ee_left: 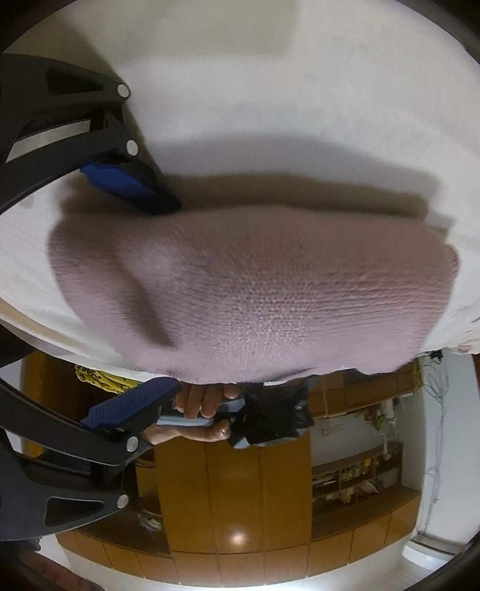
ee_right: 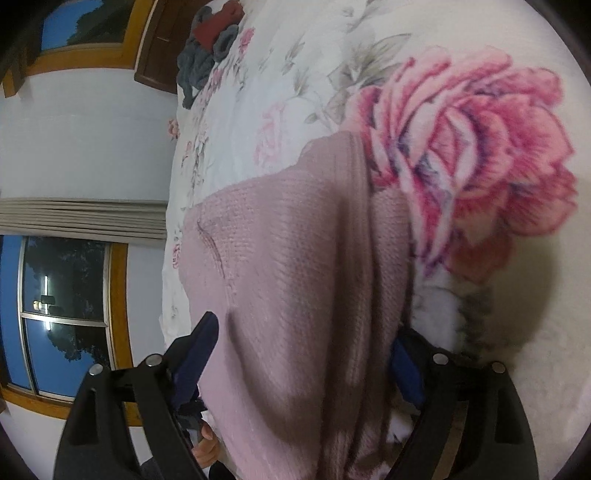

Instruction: Fold small clothes

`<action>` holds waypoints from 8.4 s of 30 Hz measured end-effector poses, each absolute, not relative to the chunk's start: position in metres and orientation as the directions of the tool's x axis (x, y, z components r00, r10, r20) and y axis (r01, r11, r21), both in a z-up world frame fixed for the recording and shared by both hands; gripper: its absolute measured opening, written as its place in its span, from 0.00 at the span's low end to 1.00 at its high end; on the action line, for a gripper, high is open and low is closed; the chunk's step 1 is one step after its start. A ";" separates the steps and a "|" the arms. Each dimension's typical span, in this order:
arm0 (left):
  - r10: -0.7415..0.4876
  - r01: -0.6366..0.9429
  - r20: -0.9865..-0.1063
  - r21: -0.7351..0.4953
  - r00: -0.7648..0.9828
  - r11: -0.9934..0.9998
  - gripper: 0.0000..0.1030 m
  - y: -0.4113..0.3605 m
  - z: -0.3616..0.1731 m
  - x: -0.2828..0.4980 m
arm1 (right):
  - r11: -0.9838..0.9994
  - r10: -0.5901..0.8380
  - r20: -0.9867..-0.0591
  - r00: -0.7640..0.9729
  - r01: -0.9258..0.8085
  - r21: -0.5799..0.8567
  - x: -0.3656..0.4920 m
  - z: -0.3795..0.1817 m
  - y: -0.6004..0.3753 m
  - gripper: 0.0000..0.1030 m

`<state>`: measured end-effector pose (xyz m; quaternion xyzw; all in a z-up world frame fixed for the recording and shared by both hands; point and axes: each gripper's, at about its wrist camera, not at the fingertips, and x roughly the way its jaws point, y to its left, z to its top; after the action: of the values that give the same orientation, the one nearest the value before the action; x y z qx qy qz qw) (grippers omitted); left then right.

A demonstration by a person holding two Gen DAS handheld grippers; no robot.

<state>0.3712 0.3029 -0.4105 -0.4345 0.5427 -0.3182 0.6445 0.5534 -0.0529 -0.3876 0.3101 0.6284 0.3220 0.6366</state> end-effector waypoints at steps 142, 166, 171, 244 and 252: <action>-0.679 -0.096 -0.636 -0.752 0.366 0.652 0.41 0.430 -0.309 0.123 | 0.667 0.683 -0.730 -0.027 -0.383 0.639 0.221 -0.304 0.088 0.04; -0.061 -0.168 -0.780 -0.210 0.623 0.963 0.97 0.377 -0.155 -0.054 | 0.894 0.282 -0.860 0.424 -0.443 0.074 0.058 -0.192 0.082 0.96; 0.051 -0.217 -0.783 -0.109 0.619 0.970 0.97 0.348 -0.110 -0.087 | 0.926 0.133 -0.859 0.495 -0.371 -0.071 0.026 -0.147 0.086 0.96; -0.049 -0.136 -0.818 -0.154 0.574 0.979 0.97 0.297 -0.039 -0.122 | 0.942 0.153 -0.794 0.589 -0.330 -0.063 -0.031 -0.021 0.081 0.96; -0.049 -0.134 -0.816 -0.153 0.576 0.979 0.97 0.296 -0.037 -0.122 | 0.942 0.154 -0.789 0.595 -0.329 -0.065 -0.029 -0.022 0.081 0.96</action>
<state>-0.1222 0.2957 -0.0370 -0.0993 0.4600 0.0240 0.8820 -0.0294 0.0805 -0.0217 -0.1024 0.4289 0.1360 0.8871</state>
